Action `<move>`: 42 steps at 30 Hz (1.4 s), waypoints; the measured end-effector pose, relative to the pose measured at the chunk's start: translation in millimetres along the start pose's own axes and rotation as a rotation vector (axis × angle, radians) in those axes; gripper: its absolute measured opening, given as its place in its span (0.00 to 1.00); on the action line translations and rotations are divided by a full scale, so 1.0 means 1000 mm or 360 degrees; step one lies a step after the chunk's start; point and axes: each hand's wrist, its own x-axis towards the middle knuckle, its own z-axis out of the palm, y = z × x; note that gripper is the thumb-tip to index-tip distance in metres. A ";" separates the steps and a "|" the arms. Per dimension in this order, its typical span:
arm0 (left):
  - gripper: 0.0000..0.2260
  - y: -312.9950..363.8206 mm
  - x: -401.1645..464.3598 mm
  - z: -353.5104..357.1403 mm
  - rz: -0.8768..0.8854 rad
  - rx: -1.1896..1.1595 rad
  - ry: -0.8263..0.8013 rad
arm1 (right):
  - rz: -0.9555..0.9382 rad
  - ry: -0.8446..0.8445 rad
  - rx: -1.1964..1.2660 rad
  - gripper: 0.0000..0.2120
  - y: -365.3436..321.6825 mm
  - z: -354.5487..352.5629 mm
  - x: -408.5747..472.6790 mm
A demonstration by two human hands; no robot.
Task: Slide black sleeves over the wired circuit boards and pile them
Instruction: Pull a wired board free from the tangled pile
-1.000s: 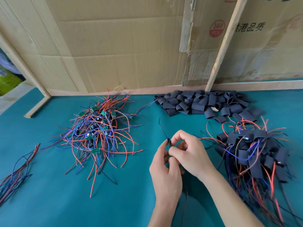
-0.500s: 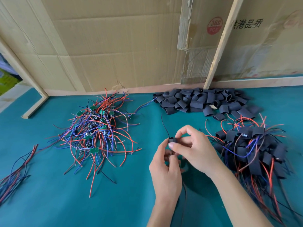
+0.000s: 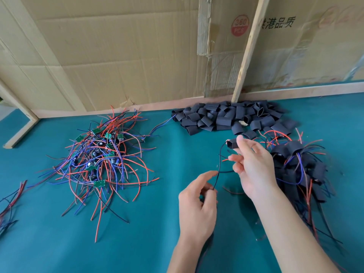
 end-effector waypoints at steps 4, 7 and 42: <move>0.20 0.000 0.000 0.001 0.0011 0.0030 -0.0010 | 0.0012 -0.0005 0.0039 0.10 0.000 -0.001 0.002; 0.20 0.000 0.000 0.001 0.0016 0.0035 -0.0010 | 0.0021 0.0001 0.0085 0.10 -0.001 -0.002 0.003; 0.10 -0.010 0.003 -0.006 -0.0068 -0.0179 0.0367 | -0.0067 -0.0694 -0.0847 0.06 0.021 0.005 -0.010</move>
